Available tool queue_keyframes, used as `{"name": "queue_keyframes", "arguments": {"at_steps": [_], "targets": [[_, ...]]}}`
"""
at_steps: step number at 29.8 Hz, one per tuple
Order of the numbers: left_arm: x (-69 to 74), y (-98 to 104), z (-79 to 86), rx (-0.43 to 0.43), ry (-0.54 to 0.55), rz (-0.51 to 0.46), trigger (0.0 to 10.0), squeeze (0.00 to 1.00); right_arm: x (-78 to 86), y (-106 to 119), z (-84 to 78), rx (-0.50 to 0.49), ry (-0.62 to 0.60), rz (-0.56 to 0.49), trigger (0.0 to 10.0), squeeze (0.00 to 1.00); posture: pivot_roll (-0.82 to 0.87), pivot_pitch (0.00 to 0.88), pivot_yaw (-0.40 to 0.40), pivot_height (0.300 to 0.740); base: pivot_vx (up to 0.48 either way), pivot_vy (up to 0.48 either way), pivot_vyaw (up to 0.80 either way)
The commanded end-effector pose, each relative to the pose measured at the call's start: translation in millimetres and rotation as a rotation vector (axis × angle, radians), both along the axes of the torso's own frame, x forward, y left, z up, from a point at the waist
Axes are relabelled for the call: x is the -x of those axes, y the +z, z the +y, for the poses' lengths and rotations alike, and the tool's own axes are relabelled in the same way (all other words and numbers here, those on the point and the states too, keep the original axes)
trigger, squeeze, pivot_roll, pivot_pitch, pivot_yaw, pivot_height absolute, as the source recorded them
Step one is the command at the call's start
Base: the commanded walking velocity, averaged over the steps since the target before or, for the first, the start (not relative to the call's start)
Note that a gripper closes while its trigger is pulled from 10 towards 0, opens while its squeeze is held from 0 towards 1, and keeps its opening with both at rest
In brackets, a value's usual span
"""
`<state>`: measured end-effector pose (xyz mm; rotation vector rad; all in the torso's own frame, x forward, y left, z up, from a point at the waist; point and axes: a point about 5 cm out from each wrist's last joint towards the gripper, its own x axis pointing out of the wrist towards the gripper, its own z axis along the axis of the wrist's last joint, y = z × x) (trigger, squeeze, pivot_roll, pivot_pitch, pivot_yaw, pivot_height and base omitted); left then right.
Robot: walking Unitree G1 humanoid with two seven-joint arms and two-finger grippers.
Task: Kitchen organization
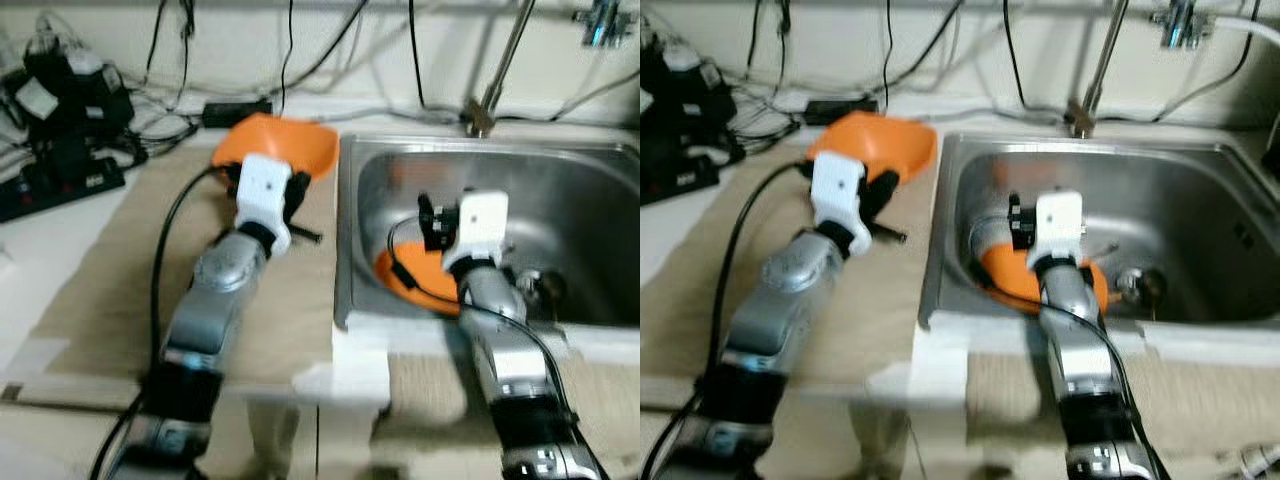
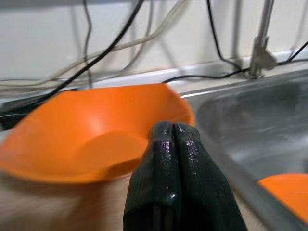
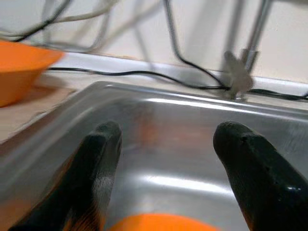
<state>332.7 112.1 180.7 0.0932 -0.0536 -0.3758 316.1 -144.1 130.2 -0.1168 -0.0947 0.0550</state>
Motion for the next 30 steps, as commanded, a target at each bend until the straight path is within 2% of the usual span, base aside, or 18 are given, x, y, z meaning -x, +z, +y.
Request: {"name": "queue_keyframes", "arguments": {"at_steps": [1,10,19,24,26,28,29,30], "targets": [[-4.6,3.3,-3.3,-0.022,-0.025,0.016,10.0,0.00,-0.9,0.7,0.3,0.005,0.001,-0.003,10.0,0.00,-0.02,0.000,0.033,0.732,0.000,0.000,0.00],[-25.3,20.8,-3.6,-0.111,-0.094,0.036,10.0,0.00,-1.5,1.8,1.4,0.002,-0.002,-0.007,10.0,0.00,-0.02,0.000,0.039,0.732,0.000,0.000,0.00],[-50.5,24.2,-1.5,-0.210,-0.122,0.073,10.0,0.00,0.8,0.1,3.0,-0.005,-0.003,-0.002,10.0,0.00,-0.02,0.000,0.049,0.732,0.000,0.000,0.00],[-68.8,27.5,6.1,-0.227,-0.079,0.110,10.0,0.00,4.0,-1.1,5.6,-0.010,-0.001,-0.001,10.0,0.00,-0.04,0.000,0.064,0.732,0.000,0.000,0.00],[-71.4,27.9,8.0,-0.228,-0.067,0.117,10.0,0.00,4.8,-1.3,5.6,-0.010,-0.002,-0.002,10.0,0.00,-0.04,0.000,0.067,0.732,0.000,0.000,0.00],[-74.5,31.4,10.6,-0.217,-0.044,0.102,10.0,0.00,6.6,-1.6,4.9,-0.010,-0.009,-0.004,10.0,0.00,-0.06,0.000,0.081,0.732,0.000,0.000,0.00],[-74.3,42.8,9.0,-0.065,-0.041,0.046,10.0,0.00,8.2,-0.5,0.7,-0.021,-0.035,-0.015,10.0,0.00,-0.07,0.000,0.089,0.732,0.000,0.000,0.00],[-74.4,45.1,8.8,-0.030,-0.041,0.034,10.0,0.00,8.3,0.7,-1.2,-0.034,-0.047,-0.021,10.0,0.00,-0.07,0.000,0.089,0.732,0.000,0.000,0.00]]}}
